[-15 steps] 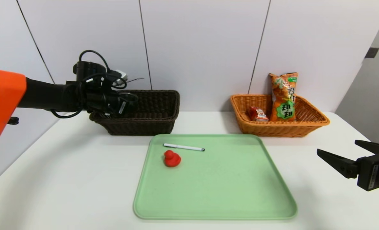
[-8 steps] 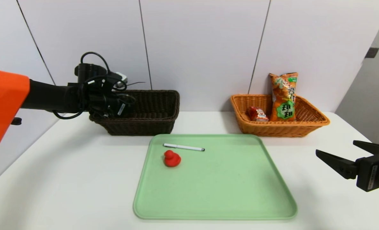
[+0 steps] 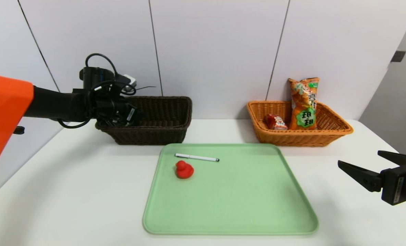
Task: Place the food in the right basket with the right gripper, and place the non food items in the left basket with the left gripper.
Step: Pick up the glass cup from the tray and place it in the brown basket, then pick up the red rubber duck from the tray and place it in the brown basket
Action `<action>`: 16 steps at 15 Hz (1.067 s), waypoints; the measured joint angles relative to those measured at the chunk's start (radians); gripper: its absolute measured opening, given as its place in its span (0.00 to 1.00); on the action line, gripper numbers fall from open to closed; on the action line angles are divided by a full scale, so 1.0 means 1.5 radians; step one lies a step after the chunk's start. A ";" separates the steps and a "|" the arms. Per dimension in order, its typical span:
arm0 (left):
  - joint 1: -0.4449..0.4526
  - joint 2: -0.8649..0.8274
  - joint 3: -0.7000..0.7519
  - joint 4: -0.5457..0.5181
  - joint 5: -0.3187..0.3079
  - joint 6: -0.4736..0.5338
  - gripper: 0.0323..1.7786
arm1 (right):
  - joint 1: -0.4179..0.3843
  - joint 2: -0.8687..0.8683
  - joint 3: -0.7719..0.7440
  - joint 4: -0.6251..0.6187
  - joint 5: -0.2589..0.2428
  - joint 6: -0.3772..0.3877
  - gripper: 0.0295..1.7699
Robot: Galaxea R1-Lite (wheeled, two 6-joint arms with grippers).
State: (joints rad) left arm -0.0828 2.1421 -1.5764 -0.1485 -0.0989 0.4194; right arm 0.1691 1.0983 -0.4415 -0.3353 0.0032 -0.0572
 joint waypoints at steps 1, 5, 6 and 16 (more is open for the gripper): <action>0.000 -0.002 0.001 0.001 0.000 0.000 0.84 | 0.000 0.001 0.000 0.000 0.000 0.000 0.96; 0.000 -0.022 -0.024 0.020 -0.001 0.001 0.89 | 0.000 0.001 0.000 0.000 0.001 0.000 0.96; 0.001 -0.031 -0.035 0.019 -0.001 0.001 0.89 | 0.000 0.001 0.000 0.000 0.000 0.000 0.96; -0.047 -0.205 0.284 -0.362 -0.011 -0.185 0.94 | -0.001 -0.003 0.016 -0.001 0.001 -0.003 0.96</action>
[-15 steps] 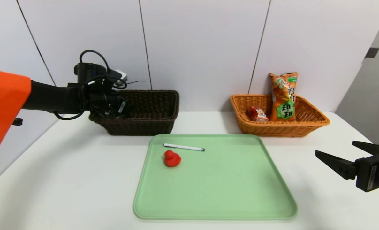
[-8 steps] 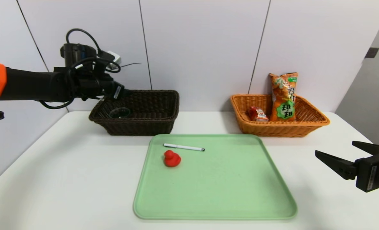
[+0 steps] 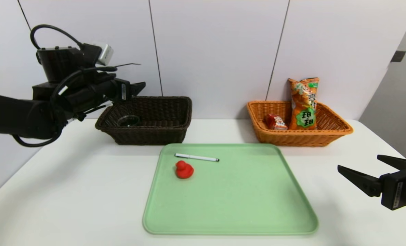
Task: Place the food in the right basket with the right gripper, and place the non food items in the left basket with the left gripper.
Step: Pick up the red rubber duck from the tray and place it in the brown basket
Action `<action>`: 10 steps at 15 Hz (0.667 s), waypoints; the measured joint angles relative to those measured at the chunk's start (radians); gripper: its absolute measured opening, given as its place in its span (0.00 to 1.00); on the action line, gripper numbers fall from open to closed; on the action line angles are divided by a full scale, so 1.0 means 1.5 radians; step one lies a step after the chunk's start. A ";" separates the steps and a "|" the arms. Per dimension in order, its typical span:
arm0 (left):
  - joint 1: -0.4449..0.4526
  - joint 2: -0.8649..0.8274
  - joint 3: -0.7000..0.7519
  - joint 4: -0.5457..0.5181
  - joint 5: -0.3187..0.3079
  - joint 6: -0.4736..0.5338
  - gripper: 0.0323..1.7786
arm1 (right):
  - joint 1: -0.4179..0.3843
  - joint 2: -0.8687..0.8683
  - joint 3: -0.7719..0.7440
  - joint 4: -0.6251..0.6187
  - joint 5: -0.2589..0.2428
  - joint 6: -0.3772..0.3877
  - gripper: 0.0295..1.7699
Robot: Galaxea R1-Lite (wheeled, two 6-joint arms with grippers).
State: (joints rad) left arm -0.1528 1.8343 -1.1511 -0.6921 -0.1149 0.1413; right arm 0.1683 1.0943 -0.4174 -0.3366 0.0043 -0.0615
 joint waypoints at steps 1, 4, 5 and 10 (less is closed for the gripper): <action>-0.012 -0.015 0.070 -0.066 0.002 -0.011 0.94 | 0.000 0.000 0.002 0.000 0.000 -0.002 0.96; -0.075 -0.061 0.239 -0.233 0.005 -0.041 0.94 | 0.000 0.000 0.008 0.000 0.000 -0.005 0.97; -0.105 -0.081 0.282 -0.277 0.005 -0.048 0.94 | 0.000 0.000 0.008 0.000 -0.001 -0.005 0.97; -0.159 -0.138 0.392 -0.284 -0.014 -0.047 0.95 | 0.000 -0.001 0.009 0.001 -0.002 -0.005 0.97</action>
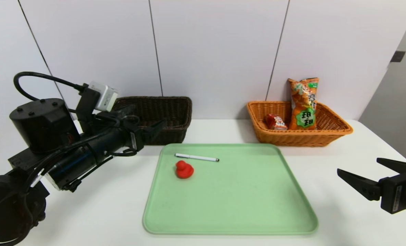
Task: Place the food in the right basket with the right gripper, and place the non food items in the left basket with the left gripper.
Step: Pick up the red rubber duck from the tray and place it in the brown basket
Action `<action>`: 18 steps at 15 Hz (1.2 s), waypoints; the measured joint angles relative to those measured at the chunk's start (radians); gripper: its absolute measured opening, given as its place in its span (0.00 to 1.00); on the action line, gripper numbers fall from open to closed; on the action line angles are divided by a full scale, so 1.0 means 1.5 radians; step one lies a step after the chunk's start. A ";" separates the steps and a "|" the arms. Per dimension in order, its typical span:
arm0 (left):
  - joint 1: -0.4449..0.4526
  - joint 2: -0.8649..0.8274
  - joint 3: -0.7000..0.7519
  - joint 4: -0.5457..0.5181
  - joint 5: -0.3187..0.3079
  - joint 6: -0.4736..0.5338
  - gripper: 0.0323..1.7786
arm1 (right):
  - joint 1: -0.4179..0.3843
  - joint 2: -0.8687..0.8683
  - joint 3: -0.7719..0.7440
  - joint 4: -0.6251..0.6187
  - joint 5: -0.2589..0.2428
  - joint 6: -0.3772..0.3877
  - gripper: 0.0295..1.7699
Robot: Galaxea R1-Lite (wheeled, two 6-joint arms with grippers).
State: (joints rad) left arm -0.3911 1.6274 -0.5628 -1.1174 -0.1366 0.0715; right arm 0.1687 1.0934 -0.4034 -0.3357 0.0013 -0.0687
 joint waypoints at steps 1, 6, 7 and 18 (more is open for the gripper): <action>-0.001 -0.004 0.002 0.025 -0.019 0.008 0.95 | 0.000 0.000 0.000 0.000 0.000 0.000 0.97; 0.000 -0.036 -0.118 0.320 -0.088 0.122 0.95 | 0.000 -0.001 0.005 0.000 -0.003 -0.001 0.97; 0.000 -0.043 -0.150 0.410 -0.092 0.148 0.95 | 0.000 -0.003 0.006 0.000 -0.003 -0.001 0.97; -0.030 0.020 -0.192 0.542 -0.168 0.167 0.95 | 0.000 -0.006 0.009 0.000 0.002 0.000 0.97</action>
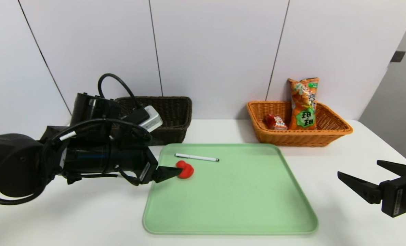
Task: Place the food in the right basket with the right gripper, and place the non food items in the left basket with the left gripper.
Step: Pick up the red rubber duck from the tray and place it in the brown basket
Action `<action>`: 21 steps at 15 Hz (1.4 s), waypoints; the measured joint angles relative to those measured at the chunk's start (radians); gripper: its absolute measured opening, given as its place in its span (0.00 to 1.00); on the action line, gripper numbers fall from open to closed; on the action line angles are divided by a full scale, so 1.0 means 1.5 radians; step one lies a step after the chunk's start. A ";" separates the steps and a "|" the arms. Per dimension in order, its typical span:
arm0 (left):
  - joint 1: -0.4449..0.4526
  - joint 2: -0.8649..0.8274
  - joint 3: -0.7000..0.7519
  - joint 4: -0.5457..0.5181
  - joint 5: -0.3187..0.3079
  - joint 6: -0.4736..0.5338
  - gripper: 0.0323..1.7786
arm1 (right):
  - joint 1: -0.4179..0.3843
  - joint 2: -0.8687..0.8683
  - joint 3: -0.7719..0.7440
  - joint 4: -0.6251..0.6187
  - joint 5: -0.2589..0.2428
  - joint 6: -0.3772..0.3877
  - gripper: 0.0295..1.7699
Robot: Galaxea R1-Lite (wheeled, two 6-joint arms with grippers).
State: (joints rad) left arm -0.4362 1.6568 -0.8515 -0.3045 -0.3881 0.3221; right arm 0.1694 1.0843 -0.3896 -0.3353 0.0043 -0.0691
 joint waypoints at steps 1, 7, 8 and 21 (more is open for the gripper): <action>0.000 0.013 0.036 -0.077 0.000 -0.027 0.95 | 0.000 0.000 -0.001 0.000 0.000 0.000 0.97; 0.001 0.050 0.215 -0.334 0.005 -0.091 0.95 | 0.000 0.005 0.001 0.002 0.001 -0.001 0.97; 0.001 0.056 0.228 -0.362 0.006 -0.091 0.95 | 0.000 0.006 0.004 0.002 0.001 -0.001 0.97; -0.002 0.200 0.312 -0.673 0.021 -0.114 0.95 | 0.000 0.016 0.000 -0.001 0.014 -0.001 0.97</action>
State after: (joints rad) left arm -0.4391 1.9570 -0.3834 -1.3147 -0.3572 0.1509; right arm 0.1698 1.1083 -0.3900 -0.3372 0.0257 -0.0700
